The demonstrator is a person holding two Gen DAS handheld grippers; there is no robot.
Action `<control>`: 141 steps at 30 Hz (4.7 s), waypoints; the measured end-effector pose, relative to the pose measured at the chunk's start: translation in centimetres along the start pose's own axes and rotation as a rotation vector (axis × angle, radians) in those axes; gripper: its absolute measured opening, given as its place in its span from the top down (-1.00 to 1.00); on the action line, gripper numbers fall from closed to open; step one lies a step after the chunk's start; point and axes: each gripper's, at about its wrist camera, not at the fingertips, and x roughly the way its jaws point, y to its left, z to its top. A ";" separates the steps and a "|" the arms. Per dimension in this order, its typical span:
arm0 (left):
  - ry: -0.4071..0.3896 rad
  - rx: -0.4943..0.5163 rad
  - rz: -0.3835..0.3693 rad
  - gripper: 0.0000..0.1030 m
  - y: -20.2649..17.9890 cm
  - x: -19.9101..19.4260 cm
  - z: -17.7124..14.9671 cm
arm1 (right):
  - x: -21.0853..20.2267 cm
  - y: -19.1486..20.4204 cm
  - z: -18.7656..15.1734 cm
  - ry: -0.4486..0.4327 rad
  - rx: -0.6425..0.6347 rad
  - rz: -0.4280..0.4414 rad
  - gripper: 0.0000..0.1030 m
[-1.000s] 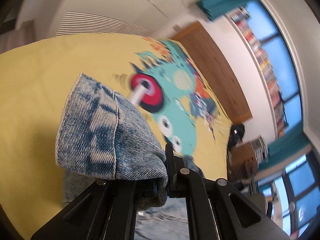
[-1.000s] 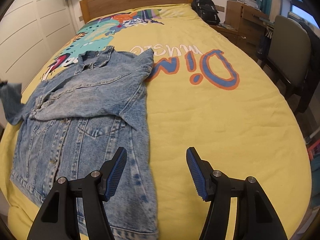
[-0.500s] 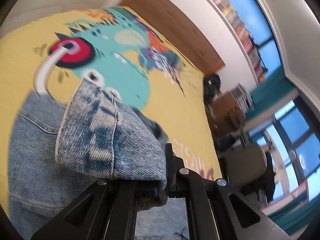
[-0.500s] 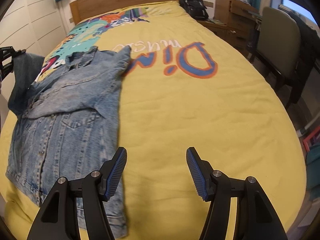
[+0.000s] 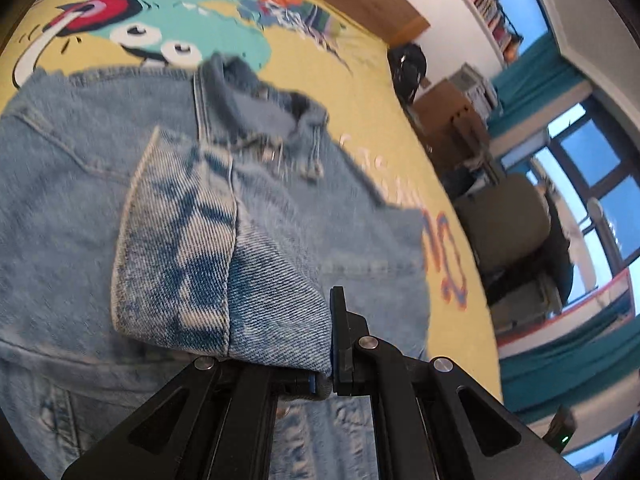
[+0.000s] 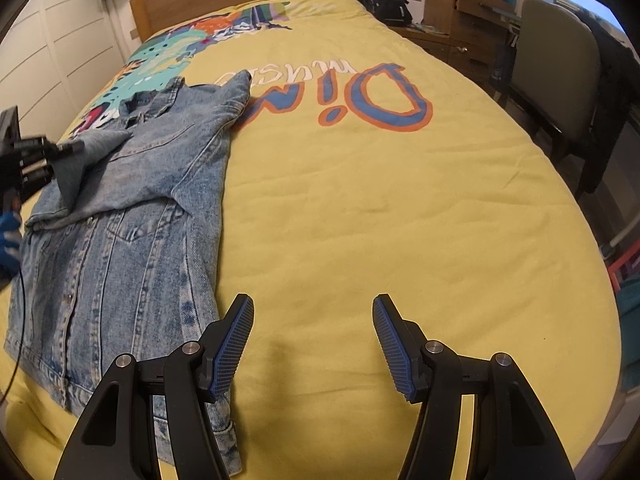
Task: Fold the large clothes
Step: 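Carry the held sleeve across the jacket body toward the collar, then lower the sleeve onto the jacket and open the left tool, then press and smooth the folded jacket flat with both tools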
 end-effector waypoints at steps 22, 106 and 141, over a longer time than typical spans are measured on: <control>-0.138 -0.280 -0.031 0.47 4.1 -3.2 -1.0 | 0.3 0.6 0.2 -0.011 -0.011 0.021 -0.24; -0.056 0.222 0.487 -0.16 9.0 -5.1 -0.2 | 12.1 25.5 12.1 0.027 -0.472 0.194 -0.25; -0.095 0.109 0.639 -0.46 1.4 -22.4 -15.9 | -7.9 8.5 -5.2 -0.033 -0.223 0.206 -0.46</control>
